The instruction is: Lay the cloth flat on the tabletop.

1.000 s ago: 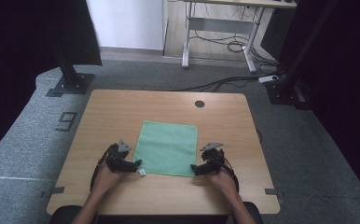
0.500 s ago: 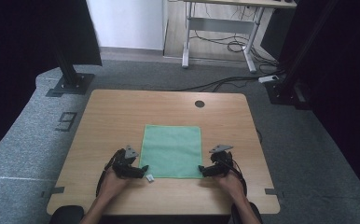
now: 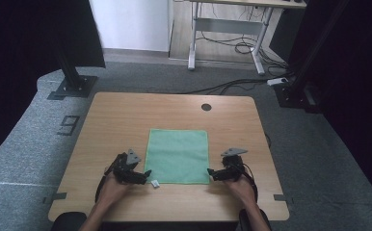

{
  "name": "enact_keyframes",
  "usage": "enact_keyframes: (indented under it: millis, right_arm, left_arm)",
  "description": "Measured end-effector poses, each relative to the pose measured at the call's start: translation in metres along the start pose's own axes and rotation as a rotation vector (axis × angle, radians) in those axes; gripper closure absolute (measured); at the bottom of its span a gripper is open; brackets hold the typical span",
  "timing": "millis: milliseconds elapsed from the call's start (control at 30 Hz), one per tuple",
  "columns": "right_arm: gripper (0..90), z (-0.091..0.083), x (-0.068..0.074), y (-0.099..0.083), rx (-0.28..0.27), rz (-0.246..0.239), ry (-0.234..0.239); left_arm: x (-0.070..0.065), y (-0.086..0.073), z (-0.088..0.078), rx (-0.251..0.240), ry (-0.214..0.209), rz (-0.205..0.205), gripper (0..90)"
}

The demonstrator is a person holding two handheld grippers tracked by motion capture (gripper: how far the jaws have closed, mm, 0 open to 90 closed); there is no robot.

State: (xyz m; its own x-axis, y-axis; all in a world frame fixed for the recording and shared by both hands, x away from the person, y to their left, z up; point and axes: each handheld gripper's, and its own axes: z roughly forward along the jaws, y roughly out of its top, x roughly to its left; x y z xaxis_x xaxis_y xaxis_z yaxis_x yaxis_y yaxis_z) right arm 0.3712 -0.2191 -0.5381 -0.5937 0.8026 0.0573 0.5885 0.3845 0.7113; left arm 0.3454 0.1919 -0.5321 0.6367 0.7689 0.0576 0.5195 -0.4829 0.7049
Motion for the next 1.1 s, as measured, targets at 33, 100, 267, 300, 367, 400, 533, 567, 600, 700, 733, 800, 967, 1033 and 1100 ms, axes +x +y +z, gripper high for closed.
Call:
enact_keyframes:
  millis: [33,100,267,300,367,400,533,567,600,700,733,800,967,1033,1100]
  right_arm:
    - [4.0,-0.003,-0.003,-0.001,-0.007,0.001,-0.008]
    - [0.8,-0.008,-0.010,-0.006,-0.014,0.012,-0.016]
    - [0.0,-0.013,-0.019,-0.026,0.011,0.034,-0.015]
    - [0.0,-0.013,-0.020,-0.028,0.014,0.033,-0.017]
    - [0.0,-0.013,-0.022,-0.032,0.019,0.025,-0.033]
    - [0.0,-0.013,-0.023,-0.032,0.021,0.017,-0.043]
    - [0.0,-0.010,-0.025,-0.034,0.004,-0.003,-0.064]
    - [0.0,-0.010,-0.026,-0.034,-0.004,-0.003,-0.065]
    - [0.0,-0.010,-0.026,-0.034,-0.006,-0.002,-0.065]
    - [0.0,-0.010,-0.026,-0.034,-0.005,-0.003,-0.067]
    - [0.0,-0.010,-0.026,-0.034,-0.005,-0.002,-0.067]
    - [0.0,-0.010,-0.026,-0.034,-0.005,-0.003,-0.067]
    - [0.0,-0.010,-0.026,-0.034,-0.005,-0.003,-0.066]
    - [0.0,-0.010,-0.026,-0.034,-0.005,-0.003,-0.066]
    - [0.0,-0.010,-0.026,-0.034,-0.006,-0.001,-0.066]
  left_arm:
    - [0.004,-0.004,-0.003,0.003,-0.004,-0.012,7.8]
    - [0.012,-0.013,-0.008,0.019,-0.001,-0.031,7.8]
    - [0.024,-0.028,-0.016,0.049,0.016,-0.043,7.8]
    - [0.027,-0.030,-0.016,0.048,0.015,-0.051,7.8]
    - [0.030,-0.031,-0.015,0.044,0.011,-0.058,7.8]
    - [0.031,-0.032,-0.014,0.046,0.004,-0.064,7.8]
    - [0.036,-0.036,-0.011,0.042,-0.014,-0.080,6.4]
    - [0.037,-0.036,-0.010,0.044,-0.014,-0.077,6.7]
    - [0.037,-0.036,-0.010,0.047,-0.016,-0.075,6.2]
    - [0.037,-0.035,-0.009,0.051,-0.021,-0.070,4.3]
    - [0.037,-0.035,-0.009,0.051,-0.021,-0.070,4.0]
    - [0.037,-0.035,-0.009,0.052,-0.022,-0.070,3.9]
    - [0.037,-0.035,-0.009,0.063,-0.020,-0.073,2.0]
    - [0.036,-0.035,-0.008,0.066,-0.014,-0.077,0.0]
    - [0.036,-0.035,-0.008,0.066,-0.013,-0.078,0.0]
